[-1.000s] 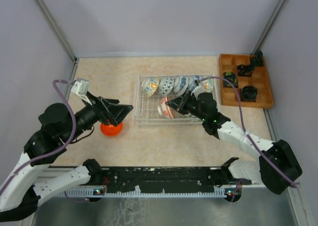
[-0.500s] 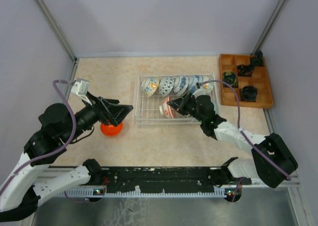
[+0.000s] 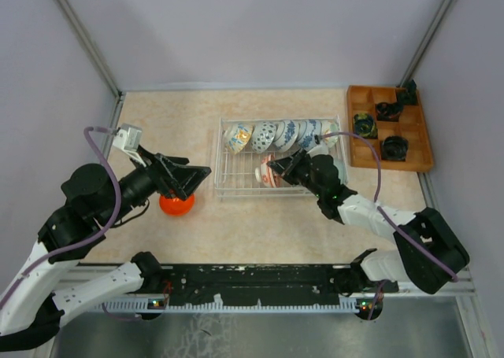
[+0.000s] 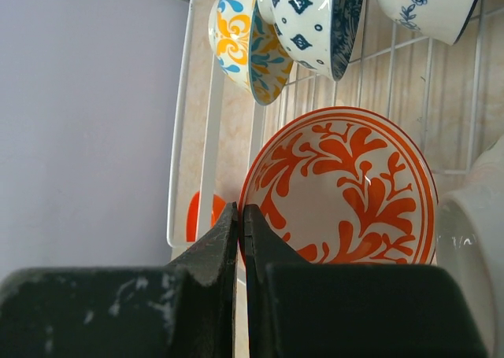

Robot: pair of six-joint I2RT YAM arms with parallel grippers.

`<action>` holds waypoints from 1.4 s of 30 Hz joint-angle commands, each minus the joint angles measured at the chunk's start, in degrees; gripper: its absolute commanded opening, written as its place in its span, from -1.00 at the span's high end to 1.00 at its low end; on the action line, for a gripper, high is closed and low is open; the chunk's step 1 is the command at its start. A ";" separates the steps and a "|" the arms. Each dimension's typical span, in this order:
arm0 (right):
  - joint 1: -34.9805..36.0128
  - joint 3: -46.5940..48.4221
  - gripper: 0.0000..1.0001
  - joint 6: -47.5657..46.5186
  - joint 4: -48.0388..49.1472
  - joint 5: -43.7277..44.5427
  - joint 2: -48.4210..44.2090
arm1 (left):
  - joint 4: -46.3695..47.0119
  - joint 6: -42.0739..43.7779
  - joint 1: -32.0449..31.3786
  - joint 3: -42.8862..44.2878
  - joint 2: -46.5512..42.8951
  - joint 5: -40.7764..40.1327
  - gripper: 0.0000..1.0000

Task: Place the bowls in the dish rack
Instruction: Place the bowl in the dish rack.

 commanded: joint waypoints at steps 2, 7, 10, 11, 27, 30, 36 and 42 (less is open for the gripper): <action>-0.09 -1.10 1.00 1.90 7.30 1.73 0.70 | 1.30 0.93 0.21 -0.38 -0.31 0.31 -0.99; -0.04 -1.36 1.00 3.35 9.94 0.67 2.22 | 1.21 0.91 0.20 -0.36 -0.40 0.39 -0.99; -0.07 -1.38 1.00 3.87 10.64 0.49 2.61 | 1.04 0.98 0.27 -0.17 -0.40 0.30 -0.99; -0.03 -1.38 1.00 4.05 10.89 0.41 2.62 | 1.01 0.98 0.28 -0.11 -0.42 0.23 -0.99; -0.03 -2.08 1.00 6.65 14.66 -0.52 5.54 | 1.13 1.07 0.27 -0.01 0.26 0.56 -0.99; -0.05 -2.32 1.00 7.00 15.05 -0.25 5.58 | 1.19 1.05 0.24 0.02 0.35 0.53 -1.00; -0.08 -3.09 1.00 7.99 16.05 0.23 5.95 | 1.43 1.06 0.23 0.02 0.78 0.74 -0.99; -0.01 -4.20 1.00 7.35 13.29 1.22 4.46 | 1.50 0.96 0.27 0.02 1.01 0.94 -0.99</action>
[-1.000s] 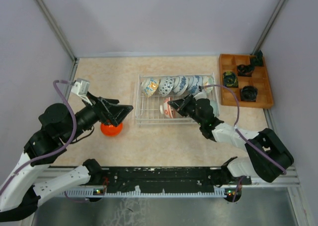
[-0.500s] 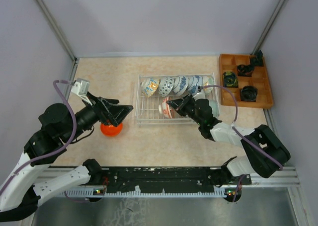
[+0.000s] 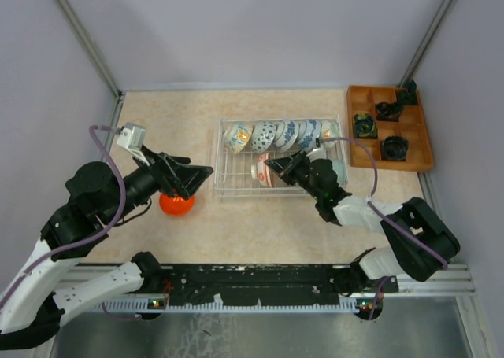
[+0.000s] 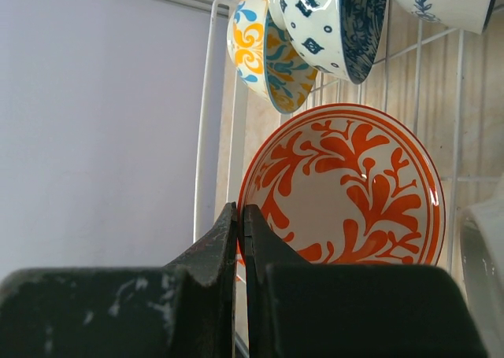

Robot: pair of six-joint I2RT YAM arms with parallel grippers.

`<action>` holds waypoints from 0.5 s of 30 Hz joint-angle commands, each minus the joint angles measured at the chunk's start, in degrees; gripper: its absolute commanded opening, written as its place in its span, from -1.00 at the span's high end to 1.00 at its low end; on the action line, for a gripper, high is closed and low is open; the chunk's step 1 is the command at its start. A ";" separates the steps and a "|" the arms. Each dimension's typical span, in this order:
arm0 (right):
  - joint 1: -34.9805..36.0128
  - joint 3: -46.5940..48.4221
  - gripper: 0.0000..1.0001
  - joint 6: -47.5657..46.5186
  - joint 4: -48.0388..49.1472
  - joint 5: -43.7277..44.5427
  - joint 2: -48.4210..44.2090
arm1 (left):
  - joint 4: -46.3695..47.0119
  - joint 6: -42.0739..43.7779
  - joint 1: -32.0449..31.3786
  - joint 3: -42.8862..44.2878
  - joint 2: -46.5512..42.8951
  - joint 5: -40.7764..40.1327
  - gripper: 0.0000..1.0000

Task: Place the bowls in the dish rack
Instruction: Place the bowl in the dish rack.

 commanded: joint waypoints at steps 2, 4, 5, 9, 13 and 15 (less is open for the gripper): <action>-0.10 -1.43 1.00 -0.89 -2.43 2.16 -2.33 | 1.47 0.45 0.21 -0.06 0.18 0.97 -0.99; -0.09 -2.06 1.00 -1.57 -4.55 2.95 -3.71 | 1.60 0.40 0.26 -0.22 0.09 0.95 -0.99; -0.11 -2.33 1.00 -1.86 -5.29 3.22 -4.55 | 1.68 0.39 0.25 -0.36 0.09 1.02 -0.99; -0.12 -2.87 1.00 -3.04 -8.70 4.10 -6.59 | 2.06 0.21 0.28 -0.74 0.25 1.32 -0.99; -0.12 -3.31 1.00 -4.28 -11.93 5.33 -8.62 | 2.42 0.08 0.23 -0.95 0.55 1.52 -0.99; -0.16 -3.23 1.00 -5.00 -13.70 5.86 -9.66 | 2.60 0.14 0.27 -1.04 0.74 1.68 -0.99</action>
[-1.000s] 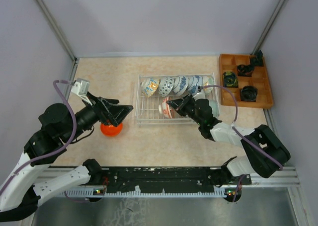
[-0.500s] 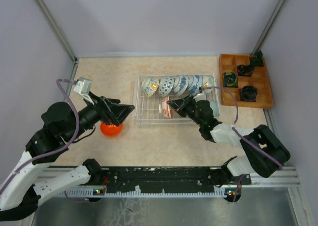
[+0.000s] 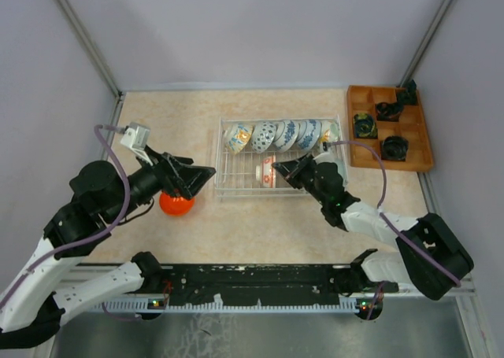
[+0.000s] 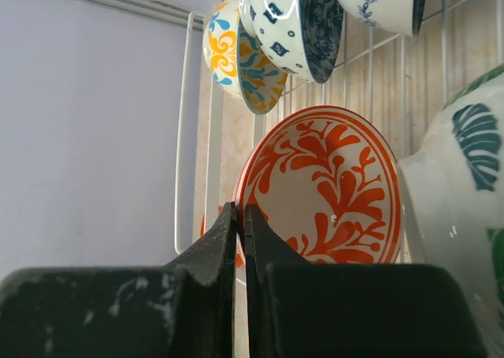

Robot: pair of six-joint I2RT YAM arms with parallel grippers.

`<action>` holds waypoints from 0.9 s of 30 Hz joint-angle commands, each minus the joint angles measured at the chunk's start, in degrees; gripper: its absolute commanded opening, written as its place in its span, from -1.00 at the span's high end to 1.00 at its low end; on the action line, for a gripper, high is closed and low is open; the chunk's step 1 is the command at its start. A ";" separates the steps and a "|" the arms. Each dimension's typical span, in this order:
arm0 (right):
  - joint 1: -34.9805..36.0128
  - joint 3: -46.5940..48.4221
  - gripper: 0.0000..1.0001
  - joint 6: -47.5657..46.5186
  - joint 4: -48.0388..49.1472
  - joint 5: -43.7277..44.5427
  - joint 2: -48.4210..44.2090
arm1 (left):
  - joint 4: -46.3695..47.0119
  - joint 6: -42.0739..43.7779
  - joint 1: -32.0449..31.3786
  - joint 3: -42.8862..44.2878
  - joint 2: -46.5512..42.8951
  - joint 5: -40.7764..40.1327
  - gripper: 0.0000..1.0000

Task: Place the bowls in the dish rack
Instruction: Place the bowl in the dish rack.

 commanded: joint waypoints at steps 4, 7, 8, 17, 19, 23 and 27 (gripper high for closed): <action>-0.20 -0.77 1.00 -4.97 -9.85 3.57 -4.82 | 2.14 0.07 0.22 -0.63 0.53 1.34 -0.99; -0.16 0.25 1.00 -7.07 -13.89 4.79 -6.69 | 2.70 -0.21 0.27 -1.95 -0.15 1.24 -0.99; -0.20 0.53 1.00 -7.73 -15.18 5.31 -7.22 | 3.00 -0.34 0.23 -2.38 -0.31 1.21 -0.99; -0.20 3.44 0.78 -11.98 -25.47 8.96 -10.37 | 4.68 -0.93 0.27 -4.23 0.99 1.86 -0.99; -0.20 3.92 0.74 -12.60 -26.56 9.39 -10.82 | 5.34 -1.16 0.24 -4.78 1.39 2.36 -0.99; -0.16 4.87 0.71 -13.75 -28.35 10.02 -11.50 | 5.64 -1.35 0.27 -5.45 2.16 2.16 -0.99; -0.16 5.36 0.49 -14.55 -30.15 10.75 -12.93 | 5.59 -1.17 0.23 -5.37 3.91 2.13 -0.99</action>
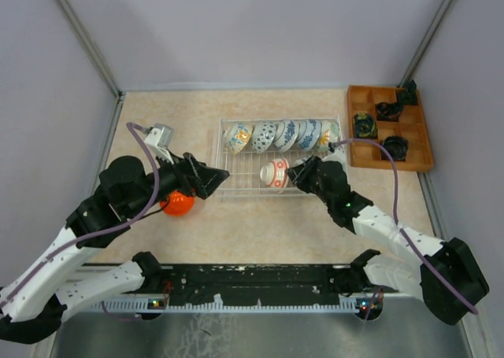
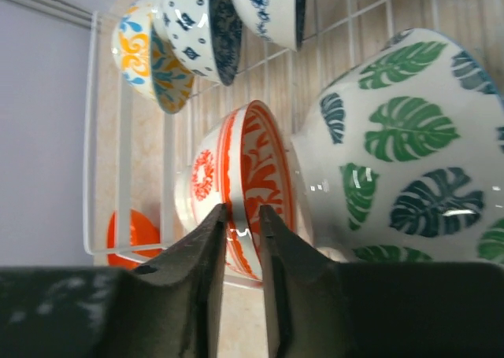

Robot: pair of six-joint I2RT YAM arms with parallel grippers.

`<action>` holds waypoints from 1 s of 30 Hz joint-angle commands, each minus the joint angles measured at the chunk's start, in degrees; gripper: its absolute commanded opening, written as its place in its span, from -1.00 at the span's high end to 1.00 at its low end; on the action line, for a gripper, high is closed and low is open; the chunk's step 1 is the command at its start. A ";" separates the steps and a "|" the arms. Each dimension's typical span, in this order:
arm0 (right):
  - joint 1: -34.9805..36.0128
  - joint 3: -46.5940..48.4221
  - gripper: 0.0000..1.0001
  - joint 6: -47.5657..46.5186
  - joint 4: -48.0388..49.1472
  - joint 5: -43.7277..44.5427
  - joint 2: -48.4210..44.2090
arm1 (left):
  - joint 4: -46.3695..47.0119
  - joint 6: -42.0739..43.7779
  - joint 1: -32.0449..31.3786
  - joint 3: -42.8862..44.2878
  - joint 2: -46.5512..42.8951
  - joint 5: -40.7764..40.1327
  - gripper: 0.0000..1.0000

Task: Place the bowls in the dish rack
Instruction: Place the bowl in the dish rack.

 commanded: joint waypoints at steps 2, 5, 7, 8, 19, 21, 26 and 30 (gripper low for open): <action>-0.20 2.39 0.18 -3.18 -6.93 3.13 -2.44 | 2.50 0.09 0.25 -0.15 2.00 1.02 -0.99; -0.20 2.89 0.12 -4.01 -8.18 3.71 -4.22 | 2.99 0.23 0.22 0.01 2.96 1.34 -0.99; -0.16 3.21 0.10 -4.78 -8.68 3.90 -5.72 | 3.24 0.36 0.22 -0.01 3.42 1.44 -0.99; -0.20 3.48 0.10 -5.16 -9.04 4.00 -6.48 | 3.33 0.31 0.25 0.08 3.58 1.51 -0.99; -0.20 9.66 -0.23 -12.50 -16.03 4.54 -16.34 | 2.62 1.17 0.25 1.97 5.24 0.92 -0.99; -0.20 10.62 -0.31 -13.83 -15.12 1.70 -16.10 | 1.60 1.79 0.25 3.53 5.38 0.22 -0.99; -0.12 13.60 -0.40 -15.86 -9.94 -10.17 -10.37 | -1.12 3.77 0.24 8.91 4.14 -1.54 -0.99; 1.84 16.32 -0.42 -16.51 -6.37 -17.66 -3.83 | -3.64 4.62 0.23 13.32 2.30 -2.24 -0.99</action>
